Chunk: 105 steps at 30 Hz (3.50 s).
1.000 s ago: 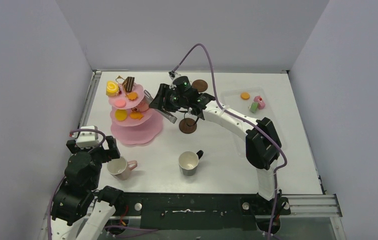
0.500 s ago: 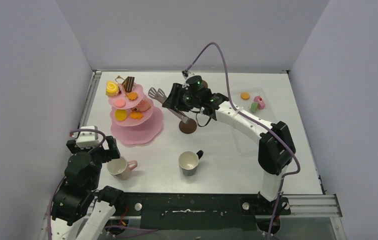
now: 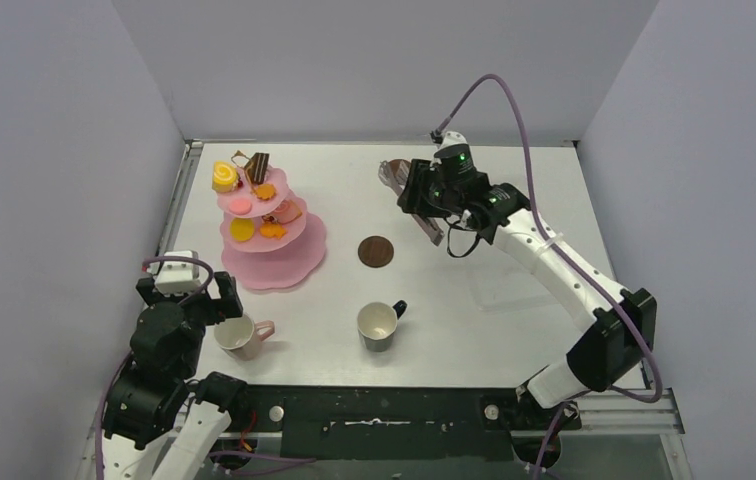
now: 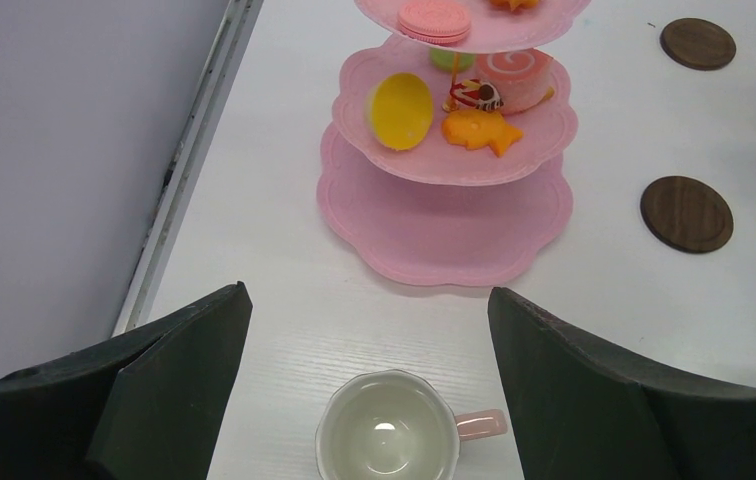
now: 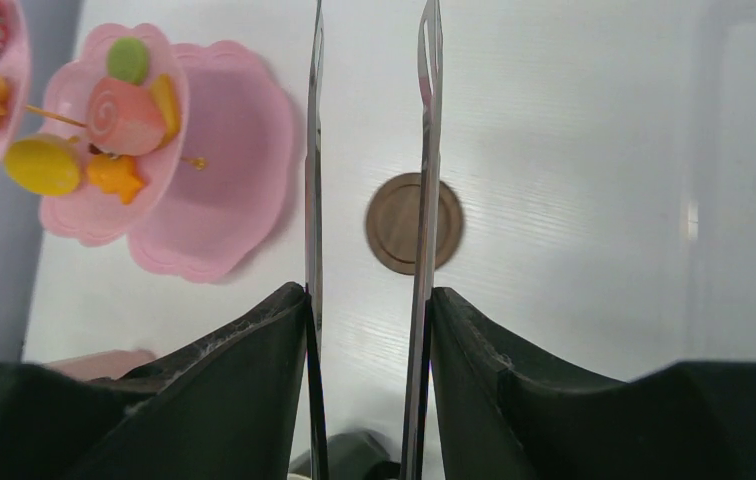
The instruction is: Serve the afternoon tea
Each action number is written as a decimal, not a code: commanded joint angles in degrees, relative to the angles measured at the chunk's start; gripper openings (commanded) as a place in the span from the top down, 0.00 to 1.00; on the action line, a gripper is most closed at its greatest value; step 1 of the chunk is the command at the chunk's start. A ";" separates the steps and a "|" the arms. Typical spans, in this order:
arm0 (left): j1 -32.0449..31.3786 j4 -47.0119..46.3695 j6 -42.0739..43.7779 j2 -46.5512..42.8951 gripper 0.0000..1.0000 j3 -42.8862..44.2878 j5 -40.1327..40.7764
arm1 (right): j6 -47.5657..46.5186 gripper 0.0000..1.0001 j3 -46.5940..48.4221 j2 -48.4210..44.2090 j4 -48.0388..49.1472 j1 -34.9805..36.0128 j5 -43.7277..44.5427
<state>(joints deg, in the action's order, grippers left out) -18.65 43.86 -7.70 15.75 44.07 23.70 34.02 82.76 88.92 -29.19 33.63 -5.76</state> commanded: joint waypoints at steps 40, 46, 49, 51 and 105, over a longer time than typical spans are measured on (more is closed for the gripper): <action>-0.80 -3.69 0.19 2.43 0.12 0.59 -3.60 | -15.66 0.49 -6.59 3.70 -14.17 -22.11 22.75; -0.84 -3.18 0.15 3.04 0.12 0.61 -3.51 | -16.47 0.47 -5.12 7.49 -13.78 -22.60 23.33; -0.86 -3.52 0.15 3.13 0.12 0.57 -3.16 | -16.79 0.49 -4.98 8.67 -13.41 -22.73 22.95; -0.85 -3.75 0.23 3.13 0.12 0.42 -3.19 | -17.01 0.51 -4.98 8.89 -13.43 -22.65 23.18; 0.99 -4.07 0.49 2.39 0.12 0.48 -3.98 | -0.06 0.62 6.82 15.13 7.80 0.20 -12.77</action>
<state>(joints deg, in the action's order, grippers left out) -17.89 43.40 -7.70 17.85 44.07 20.71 31.20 84.29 102.98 -29.26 32.69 -13.72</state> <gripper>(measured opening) 0.877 0.391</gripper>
